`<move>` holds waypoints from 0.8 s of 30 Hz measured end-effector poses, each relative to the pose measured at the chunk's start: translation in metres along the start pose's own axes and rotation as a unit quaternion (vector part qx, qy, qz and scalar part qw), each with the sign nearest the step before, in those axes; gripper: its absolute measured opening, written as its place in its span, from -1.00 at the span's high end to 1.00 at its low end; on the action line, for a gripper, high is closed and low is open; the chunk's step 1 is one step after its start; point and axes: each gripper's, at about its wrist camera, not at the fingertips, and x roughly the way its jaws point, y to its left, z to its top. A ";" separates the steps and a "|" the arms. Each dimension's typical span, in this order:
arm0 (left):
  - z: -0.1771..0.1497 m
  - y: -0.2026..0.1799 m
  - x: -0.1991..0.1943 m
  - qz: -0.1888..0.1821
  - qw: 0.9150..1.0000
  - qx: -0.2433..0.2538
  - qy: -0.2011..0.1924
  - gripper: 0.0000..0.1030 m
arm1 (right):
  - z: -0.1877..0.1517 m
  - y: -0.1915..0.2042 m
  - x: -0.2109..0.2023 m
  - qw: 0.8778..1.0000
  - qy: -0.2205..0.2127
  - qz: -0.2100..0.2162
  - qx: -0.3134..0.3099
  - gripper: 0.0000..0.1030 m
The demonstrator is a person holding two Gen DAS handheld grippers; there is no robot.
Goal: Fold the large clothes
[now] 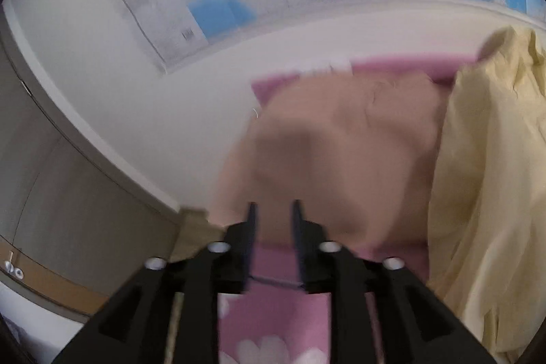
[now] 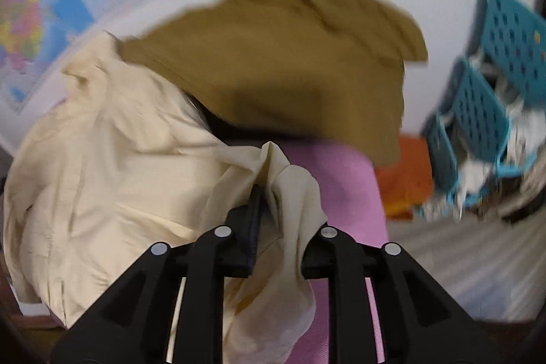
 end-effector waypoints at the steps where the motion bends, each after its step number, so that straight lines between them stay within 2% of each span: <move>1: -0.006 -0.003 -0.007 -0.054 0.998 -0.014 -0.007 0.51 | -0.003 -0.001 -0.001 1.000 -0.001 0.000 0.008 0.57; 3: -0.016 -0.008 -0.028 -0.134 0.990 -0.019 -0.034 0.20 | -0.010 0.001 -0.017 1.000 -0.018 -0.001 0.012 0.41; 4: -0.020 -0.015 -0.040 -0.161 0.986 -0.011 -0.049 -0.07 | -0.012 0.003 -0.027 1.000 -0.026 0.000 0.009 0.20; 5: -0.027 -0.027 -0.058 -0.182 0.981 0.008 -0.071 -0.07 | -0.014 0.008 -0.041 0.999 -0.041 -0.001 0.004 0.01; 6: -0.032 -0.040 -0.072 -0.204 0.975 0.030 -0.088 -0.07 | -0.016 0.011 -0.057 0.998 -0.061 -0.012 -0.006 -0.49; 7: -0.036 -0.052 -0.080 -0.221 0.969 0.047 -0.096 -0.08 | -0.018 0.015 -0.072 0.996 -0.085 -0.027 -0.022 -0.73; 8: -0.041 -0.065 -0.091 -0.244 0.961 0.070 -0.106 -0.11 | -0.020 0.018 -0.081 0.994 -0.096 -0.036 -0.032 -0.72; 9: -0.047 -0.076 -0.096 -0.262 0.955 0.082 -0.111 -0.16 | -0.022 0.019 -0.090 0.993 -0.100 -0.043 -0.035 -0.62; 10: -0.051 -0.085 -0.100 -0.281 0.948 0.095 -0.112 -0.21 | -0.027 0.020 -0.101 0.994 -0.104 -0.036 -0.020 -0.38; 11: -0.056 -0.097 -0.105 -0.298 0.941 0.111 -0.112 -0.21 | -0.030 0.026 -0.107 0.994 -0.103 -0.012 -0.023 -0.34; 14: -0.075 -0.128 -0.114 -0.318 0.930 0.152 -0.109 -0.27 | -0.059 0.085 -0.122 0.984 -0.118 0.071 -0.109 -0.35; 16: -0.085 -0.142 -0.117 -0.311 0.929 0.173 -0.106 -0.39 | -0.076 0.123 -0.116 0.976 -0.102 0.118 -0.152 -0.32; 18: -0.092 -0.146 -0.107 -0.315 0.927 0.179 -0.098 -0.39 | -0.095 0.174 -0.100 0.962 -0.079 0.156 -0.210 -0.27; 19: -0.095 -0.146 -0.107 -0.315 0.927 0.180 -0.096 -0.39 | -0.102 0.195 -0.090 0.955 -0.066 0.173 -0.233 -0.16; 20: -0.097 -0.148 -0.107 -0.310 0.929 0.178 -0.095 -0.43 | -0.107 0.220 -0.072 0.949 -0.047 0.190 -0.248 -0.15; 22: -0.101 -0.145 -0.104 -0.292 0.936 0.174 -0.094 -0.49 | -0.112 0.256 -0.040 0.944 -0.012 0.188 -0.272 -0.08; 24: -0.107 -0.144 -0.100 -0.289 0.939 0.163 -0.089 -0.50 | -0.111 0.283 -0.003 0.943 0.016 0.191 -0.274 -0.05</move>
